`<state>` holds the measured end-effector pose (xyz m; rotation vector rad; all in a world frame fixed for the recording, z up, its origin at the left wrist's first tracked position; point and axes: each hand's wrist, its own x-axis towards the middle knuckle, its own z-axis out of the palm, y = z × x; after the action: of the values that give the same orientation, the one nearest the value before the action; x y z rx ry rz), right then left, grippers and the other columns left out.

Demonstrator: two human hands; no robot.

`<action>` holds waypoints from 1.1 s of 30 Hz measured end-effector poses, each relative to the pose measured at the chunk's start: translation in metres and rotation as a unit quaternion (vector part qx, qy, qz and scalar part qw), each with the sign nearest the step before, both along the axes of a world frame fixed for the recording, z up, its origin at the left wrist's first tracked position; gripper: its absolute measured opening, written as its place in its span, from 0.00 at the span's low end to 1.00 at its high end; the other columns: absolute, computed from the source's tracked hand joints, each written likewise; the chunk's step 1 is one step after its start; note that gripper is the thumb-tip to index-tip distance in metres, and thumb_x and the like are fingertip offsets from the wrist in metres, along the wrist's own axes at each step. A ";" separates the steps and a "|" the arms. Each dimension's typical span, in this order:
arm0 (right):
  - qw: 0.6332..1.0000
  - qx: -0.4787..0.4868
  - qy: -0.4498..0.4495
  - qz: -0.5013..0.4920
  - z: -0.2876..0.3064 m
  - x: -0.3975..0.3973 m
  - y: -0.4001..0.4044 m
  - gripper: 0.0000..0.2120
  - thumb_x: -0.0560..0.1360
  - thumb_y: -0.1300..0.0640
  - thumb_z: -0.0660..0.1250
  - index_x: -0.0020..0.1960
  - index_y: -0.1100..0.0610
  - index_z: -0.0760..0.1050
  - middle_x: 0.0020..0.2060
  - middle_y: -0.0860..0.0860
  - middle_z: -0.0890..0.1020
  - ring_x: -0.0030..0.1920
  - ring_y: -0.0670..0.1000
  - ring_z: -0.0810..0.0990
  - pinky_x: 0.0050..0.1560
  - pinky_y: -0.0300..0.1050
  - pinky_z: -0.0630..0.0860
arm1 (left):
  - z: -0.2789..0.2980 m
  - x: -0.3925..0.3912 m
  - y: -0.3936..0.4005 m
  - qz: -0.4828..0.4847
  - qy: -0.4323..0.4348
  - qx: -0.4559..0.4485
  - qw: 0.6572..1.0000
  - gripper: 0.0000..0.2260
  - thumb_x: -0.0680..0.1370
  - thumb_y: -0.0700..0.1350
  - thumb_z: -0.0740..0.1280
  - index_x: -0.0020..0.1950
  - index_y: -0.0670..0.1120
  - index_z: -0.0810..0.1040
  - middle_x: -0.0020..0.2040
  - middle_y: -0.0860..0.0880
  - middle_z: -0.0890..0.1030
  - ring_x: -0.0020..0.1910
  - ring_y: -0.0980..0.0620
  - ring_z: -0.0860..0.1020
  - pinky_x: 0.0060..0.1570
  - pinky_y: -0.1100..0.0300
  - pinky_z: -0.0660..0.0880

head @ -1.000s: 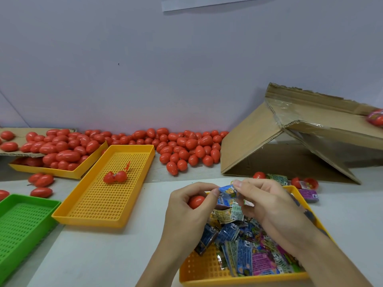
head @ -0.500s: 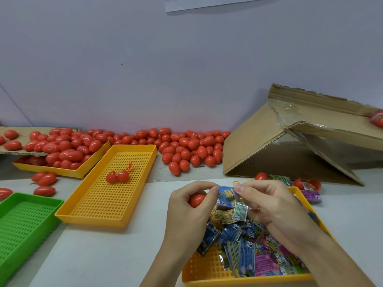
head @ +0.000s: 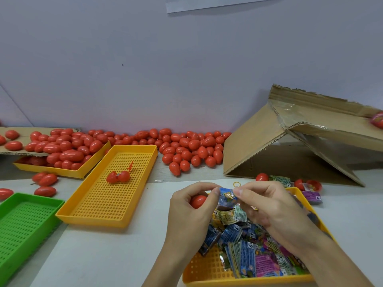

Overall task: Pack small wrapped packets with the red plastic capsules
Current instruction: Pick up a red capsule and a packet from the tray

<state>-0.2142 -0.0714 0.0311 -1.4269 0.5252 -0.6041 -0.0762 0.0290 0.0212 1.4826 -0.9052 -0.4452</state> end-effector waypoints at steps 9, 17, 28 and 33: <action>0.999 0.015 0.018 -0.044 -0.006 0.003 -0.001 0.14 0.67 0.46 0.73 0.47 0.54 0.86 0.28 0.51 0.73 0.28 0.45 0.68 0.25 0.34 0.63 | -0.002 0.003 0.002 -0.048 -0.006 0.025 0.999 0.02 0.76 0.50 0.73 0.48 0.57 0.84 0.35 0.57 0.79 0.33 0.59 0.77 0.35 0.65 0.75; 0.977 -0.054 0.015 -0.206 -0.013 -0.001 -0.011 0.05 0.76 0.56 0.71 0.46 0.53 0.86 0.32 0.45 0.83 0.31 0.38 0.78 0.27 0.29 0.70 | -0.003 0.010 0.002 -0.113 0.129 0.035 0.985 0.07 0.82 0.40 0.63 0.58 0.49 0.75 0.43 0.50 0.81 0.36 0.53 0.79 0.42 0.53 0.77; 0.975 -0.144 0.018 -0.168 -0.005 0.001 -0.003 0.08 0.72 0.48 0.70 0.46 0.50 0.85 0.37 0.44 0.86 0.38 0.39 0.81 0.38 0.30 0.75 | -0.005 0.008 -0.001 -0.129 0.135 0.000 0.982 0.07 0.82 0.43 0.64 0.57 0.45 0.80 0.50 0.48 0.83 0.43 0.48 0.83 0.41 0.60 0.79; 0.971 -0.180 0.015 -0.160 -0.005 0.002 -0.001 0.11 0.69 0.46 0.69 0.47 0.49 0.85 0.42 0.44 0.87 0.45 0.43 0.84 0.43 0.34 0.78 | -0.007 0.008 -0.004 -0.135 0.181 -0.015 0.974 0.12 0.78 0.50 0.67 0.56 0.45 0.82 0.48 0.43 0.83 0.42 0.47 0.83 0.42 0.59 0.78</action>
<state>-0.2124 -0.0728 0.0266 -1.7077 0.7018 -0.9745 -0.0682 0.0254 0.0145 1.2008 -0.8161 -0.8694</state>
